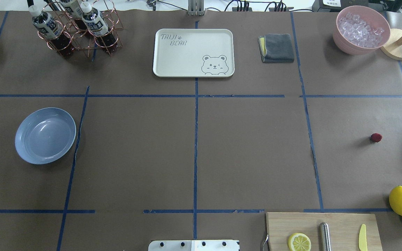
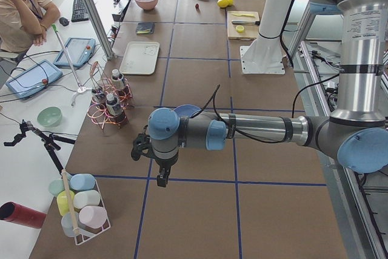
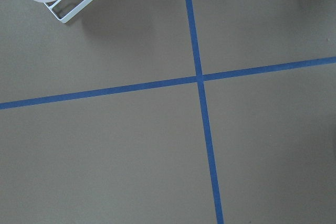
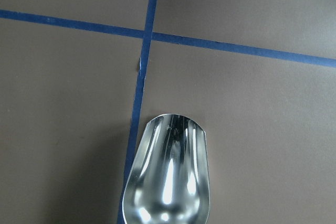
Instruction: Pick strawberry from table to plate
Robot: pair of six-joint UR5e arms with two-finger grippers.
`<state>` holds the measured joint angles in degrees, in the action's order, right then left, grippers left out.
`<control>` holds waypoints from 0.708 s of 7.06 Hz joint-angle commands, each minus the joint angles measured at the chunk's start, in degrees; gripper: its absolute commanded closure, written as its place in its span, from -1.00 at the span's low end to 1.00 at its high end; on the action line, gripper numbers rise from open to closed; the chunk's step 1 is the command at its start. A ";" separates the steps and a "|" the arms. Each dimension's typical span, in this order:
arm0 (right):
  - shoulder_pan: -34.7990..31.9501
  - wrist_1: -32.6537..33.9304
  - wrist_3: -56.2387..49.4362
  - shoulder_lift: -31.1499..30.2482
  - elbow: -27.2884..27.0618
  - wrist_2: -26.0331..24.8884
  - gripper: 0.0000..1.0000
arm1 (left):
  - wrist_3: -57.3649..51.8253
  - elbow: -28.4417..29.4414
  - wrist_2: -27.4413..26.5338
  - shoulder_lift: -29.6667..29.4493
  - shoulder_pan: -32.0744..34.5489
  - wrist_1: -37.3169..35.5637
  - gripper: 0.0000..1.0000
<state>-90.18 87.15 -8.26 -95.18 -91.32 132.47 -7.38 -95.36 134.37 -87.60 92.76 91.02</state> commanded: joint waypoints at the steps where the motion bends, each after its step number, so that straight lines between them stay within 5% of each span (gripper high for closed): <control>1: 0.00 -0.04 0.00 0.00 0.00 -0.02 -1.00 | 0.00 -0.01 0.28 -0.11 -0.13 0.12 -1.00; 5: 2.10 -0.13 0.26 0.79 -4.55 2.51 -1.00 | -0.70 0.08 0.28 0.07 -4.41 2.67 -1.00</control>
<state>-89.30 87.10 -8.15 -94.79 -94.05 133.23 -7.86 -95.22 134.56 -87.53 90.74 92.77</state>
